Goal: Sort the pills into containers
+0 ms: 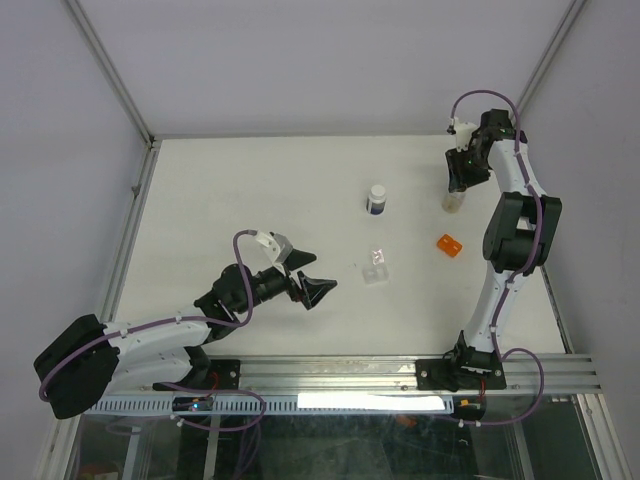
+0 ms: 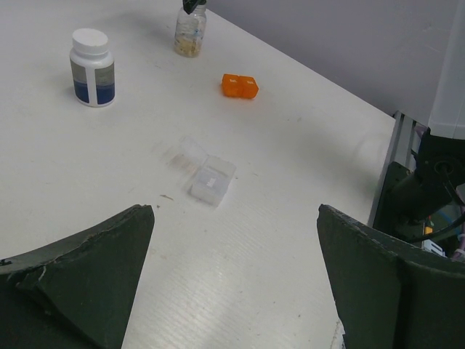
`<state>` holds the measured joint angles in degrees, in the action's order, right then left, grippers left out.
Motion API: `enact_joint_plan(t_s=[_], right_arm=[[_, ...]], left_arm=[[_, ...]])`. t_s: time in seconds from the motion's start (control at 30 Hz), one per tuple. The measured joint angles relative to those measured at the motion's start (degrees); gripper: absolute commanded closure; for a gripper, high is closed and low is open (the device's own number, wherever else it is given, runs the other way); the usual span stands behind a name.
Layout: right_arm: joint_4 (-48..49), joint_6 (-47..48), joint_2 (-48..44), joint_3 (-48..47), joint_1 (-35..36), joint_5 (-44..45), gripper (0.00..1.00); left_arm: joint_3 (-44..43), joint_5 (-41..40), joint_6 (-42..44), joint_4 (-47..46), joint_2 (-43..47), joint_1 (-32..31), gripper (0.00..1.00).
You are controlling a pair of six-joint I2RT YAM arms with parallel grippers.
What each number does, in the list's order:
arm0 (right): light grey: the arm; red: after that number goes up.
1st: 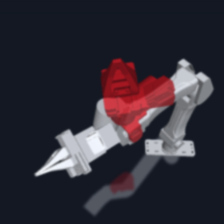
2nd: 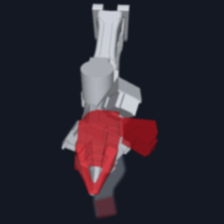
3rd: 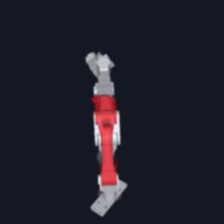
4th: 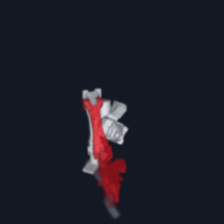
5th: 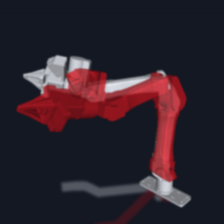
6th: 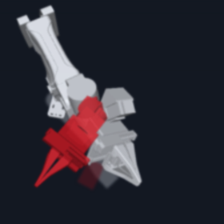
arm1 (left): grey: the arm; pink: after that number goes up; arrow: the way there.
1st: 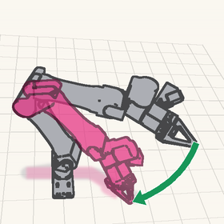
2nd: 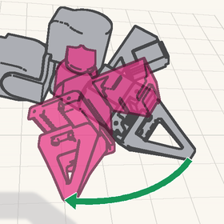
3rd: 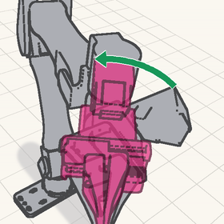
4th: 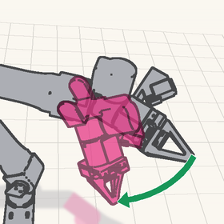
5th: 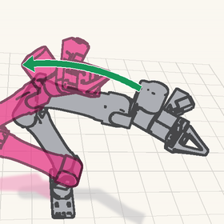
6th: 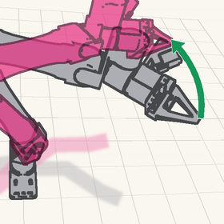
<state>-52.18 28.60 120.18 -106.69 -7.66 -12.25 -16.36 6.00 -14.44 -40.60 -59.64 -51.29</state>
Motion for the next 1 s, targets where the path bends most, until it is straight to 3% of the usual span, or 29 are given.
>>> enact_joint_plan(t_s=[0.3,0.6,1.0], right_arm=[[0.09,0.24,-0.31,0.35,0.00,-0.02,0.99],[0.55,-0.37,-12.13,7.96,0.00,-9.33,1.00],[-0.20,-0.48,-32.17,22.32,1.97,-37.86,1.00]], left_arm=[[0.02,0.02,-0.02,0.74,0.22,0.00,0.01],[0.24,1.60,-0.37,-0.87,2.93,0.02,0.01],[-3.10,8.94,3.02,-0.85,2.36,0.00,0.04]])
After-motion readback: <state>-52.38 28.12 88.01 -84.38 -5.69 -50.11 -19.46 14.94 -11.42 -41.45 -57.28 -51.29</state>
